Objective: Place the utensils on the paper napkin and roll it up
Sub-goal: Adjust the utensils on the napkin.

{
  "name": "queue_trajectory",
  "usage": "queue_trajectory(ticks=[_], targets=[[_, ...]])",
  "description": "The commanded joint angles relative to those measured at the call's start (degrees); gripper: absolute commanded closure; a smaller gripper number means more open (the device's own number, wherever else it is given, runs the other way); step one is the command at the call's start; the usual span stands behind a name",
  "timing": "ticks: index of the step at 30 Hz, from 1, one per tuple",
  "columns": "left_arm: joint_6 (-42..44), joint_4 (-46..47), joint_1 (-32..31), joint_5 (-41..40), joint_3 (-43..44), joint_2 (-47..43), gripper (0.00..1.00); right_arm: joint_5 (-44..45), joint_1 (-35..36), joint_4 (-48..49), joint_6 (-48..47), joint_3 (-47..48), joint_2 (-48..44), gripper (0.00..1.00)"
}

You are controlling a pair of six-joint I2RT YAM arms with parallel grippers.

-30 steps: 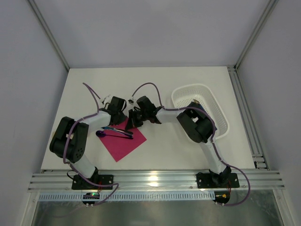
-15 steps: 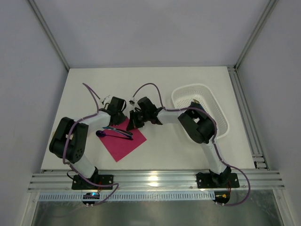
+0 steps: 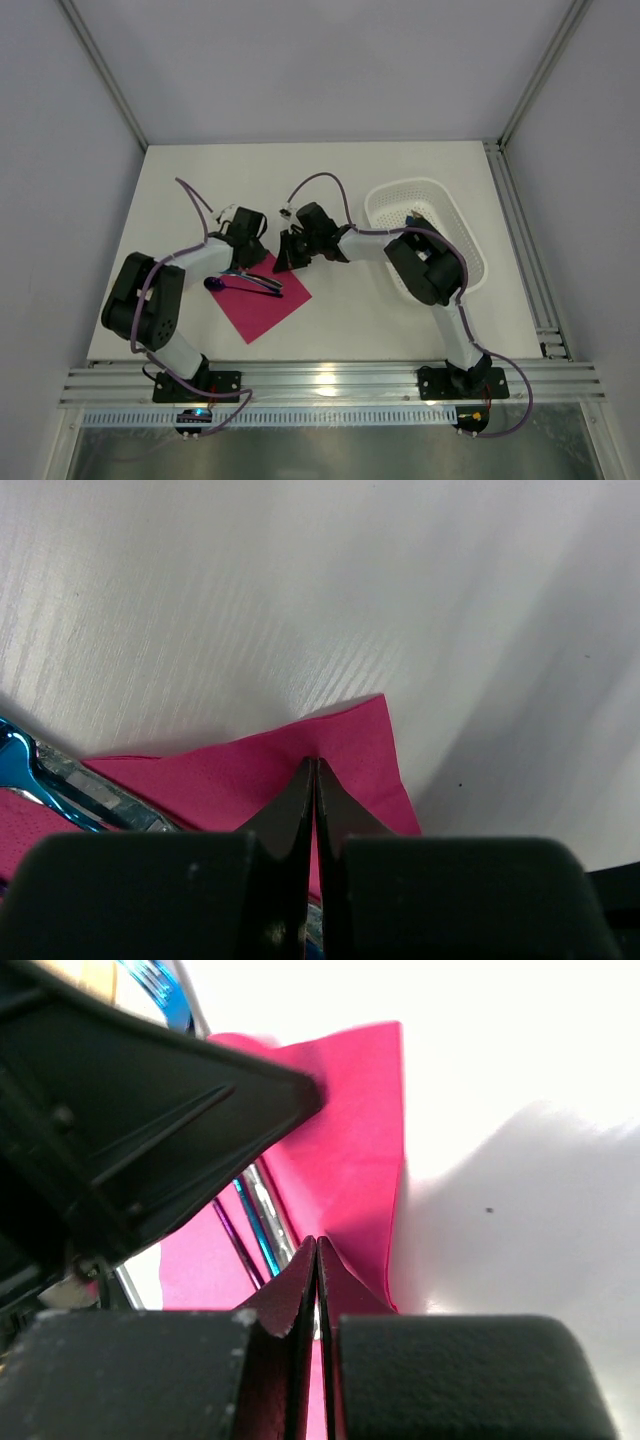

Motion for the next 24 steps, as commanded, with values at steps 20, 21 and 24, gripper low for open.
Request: queue_trajectory(ticks=[20, 21, 24], targets=[[-1.10, -4.87, 0.27, -3.51, -2.26, -9.21, 1.00, 4.89, -0.67, -5.17, 0.03, 4.35, 2.80, 0.96], [-1.45, -5.22, 0.27, -4.47, -2.00, -8.95, 1.00, 5.15, -0.67, -5.17, 0.11, 4.44, 2.80, 0.96], [-3.47, -8.55, 0.27, -7.19, 0.01, -7.37, 1.00, 6.20, -0.67, -6.91, 0.29, 4.44, 2.71, 0.96]])
